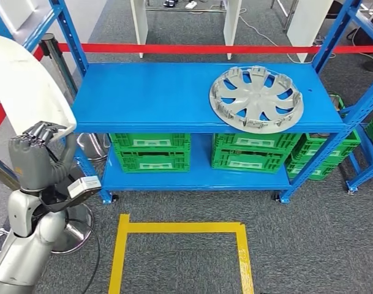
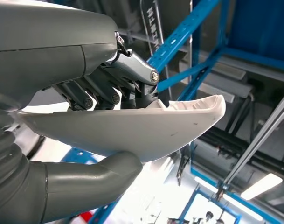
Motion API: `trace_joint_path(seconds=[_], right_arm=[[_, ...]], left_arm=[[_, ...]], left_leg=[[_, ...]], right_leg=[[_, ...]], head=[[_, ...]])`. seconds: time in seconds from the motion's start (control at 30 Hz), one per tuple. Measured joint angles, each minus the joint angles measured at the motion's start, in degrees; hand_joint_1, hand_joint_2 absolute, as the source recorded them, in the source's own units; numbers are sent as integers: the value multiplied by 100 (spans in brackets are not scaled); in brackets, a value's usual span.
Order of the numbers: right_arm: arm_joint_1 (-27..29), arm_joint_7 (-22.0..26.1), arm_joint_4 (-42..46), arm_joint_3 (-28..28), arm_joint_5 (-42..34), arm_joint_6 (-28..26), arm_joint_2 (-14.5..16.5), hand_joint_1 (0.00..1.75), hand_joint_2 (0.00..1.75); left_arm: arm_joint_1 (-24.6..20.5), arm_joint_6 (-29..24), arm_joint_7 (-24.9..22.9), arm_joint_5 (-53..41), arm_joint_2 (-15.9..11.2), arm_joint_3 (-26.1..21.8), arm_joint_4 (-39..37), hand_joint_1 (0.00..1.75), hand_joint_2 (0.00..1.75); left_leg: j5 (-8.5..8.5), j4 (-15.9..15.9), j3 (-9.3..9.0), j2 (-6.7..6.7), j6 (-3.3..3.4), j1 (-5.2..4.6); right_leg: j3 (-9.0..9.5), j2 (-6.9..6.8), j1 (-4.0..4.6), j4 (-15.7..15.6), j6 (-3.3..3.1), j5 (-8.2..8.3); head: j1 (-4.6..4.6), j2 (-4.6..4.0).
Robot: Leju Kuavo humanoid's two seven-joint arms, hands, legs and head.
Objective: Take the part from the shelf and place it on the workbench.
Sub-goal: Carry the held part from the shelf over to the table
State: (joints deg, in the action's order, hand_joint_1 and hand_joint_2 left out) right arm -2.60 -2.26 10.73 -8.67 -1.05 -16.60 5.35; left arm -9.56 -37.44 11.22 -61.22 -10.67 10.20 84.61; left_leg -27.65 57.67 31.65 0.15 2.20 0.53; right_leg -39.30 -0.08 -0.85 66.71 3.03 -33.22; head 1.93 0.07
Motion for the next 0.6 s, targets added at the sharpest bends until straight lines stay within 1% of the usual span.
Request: trace_joint_path(seconds=[0.03,0.07,0.1,0.13,0.17,0.2,0.23,0.27,0.3,0.33,0.37,0.4,0.43,0.47,0.5,0.53,0.57,0.6], right_arm=[[0,64,-1,1,17,-23,-1,0,0],[1,121,-1,2,36,-48,-2,0,0],[3,156,-2,3,48,-75,-8,0,0],[6,161,-3,5,55,-110,-20,0,0],[7,131,-4,11,55,-147,-43,0,0],[6,74,-5,26,42,-179,-80,0,0],[2,2,-7,47,24,-201,-123,0,0],[-1,-69,-9,75,-4,-217,-165,0,0],[-3,-132,-12,105,-36,-229,-202,0,0],[-3,-180,-15,137,-71,-230,-228,0,0],[5,-206,-18,175,-108,-215,-245,0,0],[17,-206,-19,208,-133,-192,-256,0,0],[34,-166,-19,237,-153,-153,-262,0,0],[50,-78,-20,262,-172,-101,-261,0,0],[59,79,-19,284,-192,-38,-256,0,0],[61,301,-18,310,-216,38,-248,0,0],[54,594,-15,343,-239,119,-237,0,0],[41,954,-10,375,-255,205,-226,0,0]], left_arm=[[67,0,-8,-31,41,-10,0,175,175],[136,0,-6,-66,82,-27,-1,175,175],[199,0,8,-90,120,-57,-4,175,175],[248,0,40,-91,160,-97,-9,175,175],[278,0,86,-73,195,-140,-17,175,175],[290,0,139,-39,229,-186,-28,175,175],[285,0,179,-3,254,-229,-40,175,175],[264,0,203,25,267,-269,-55,175,175],[233,0,213,43,277,-306,-68,175,175],[202,0,222,68,280,-343,-79,175,175],[178,0,240,107,281,-385,-86,175,175],[168,0,262,147,281,-428,-89,175,175],[168,0,289,197,279,-476,-90,175,175],[172,0,310,239,275,-520,-91,175,175],[178,0,328,269,272,-555,-92,175,175],[186,0,347,293,268,-585,-93,175,175],[206,0,370,304,265,-609,-93,175,175],[235,0,394,310,261,-634,-91,175,175]], left_leg=[[73,3,95,5,14,-13],[146,8,195,8,20,-26],[219,14,297,11,21,-38],[290,22,395,13,17,-48],[359,30,486,11,10,-55],[425,40,561,7,-3,-64],[482,52,619,5,-21,-76],[548,60,663,4,-43,-86],[615,59,693,6,-70,-89],[680,52,713,8,-102,-90],[721,50,737,6,-135,-79],[670,76,763,1,-172,-69],[496,189,799,-4,-207,-60],[216,413,850,-9,-240,-48],[-114,738,903,-10,-272,-40],[-385,1116,950,-9,-295,-32],[-513,1460,969,-9,-314,-26],[-492,1684,942,-9,-325,-22]], right_leg=[[-67,0,4,359,3,-221],[-84,0,9,647,2,-300],[-28,0,16,786,-7,-221],[110,1,25,755,-23,-50],[344,1,37,545,-49,129],[666,3,55,178,-84,217],[1020,1,69,-283,-120,200],[1291,0,83,-694,-148,113],[1456,1,95,-979,-172,19],[1504,0,104,-1121,-191,-16],[1454,-9,96,-1145,-215,5],[1405,-17,90,-1145,-246,60],[1352,-30,81,-1154,-288,128],[1285,-45,70,-1162,-321,201],[1222,-48,75,-1158,-345,268],[1154,-55,78,-1149,-360,337],[1070,-59,80,-1131,-361,404],[978,-63,80,-1101,-358,471]], head=[[-4,0],[-5,0],[-4,0],[-4,0],[-4,0],[-3,0],[-2,0],[1,0],[3,0],[3,0],[-1,0],[-6,0],[-1,0],[5,0],[16,0],[25,0],[26,0],[26,0]])
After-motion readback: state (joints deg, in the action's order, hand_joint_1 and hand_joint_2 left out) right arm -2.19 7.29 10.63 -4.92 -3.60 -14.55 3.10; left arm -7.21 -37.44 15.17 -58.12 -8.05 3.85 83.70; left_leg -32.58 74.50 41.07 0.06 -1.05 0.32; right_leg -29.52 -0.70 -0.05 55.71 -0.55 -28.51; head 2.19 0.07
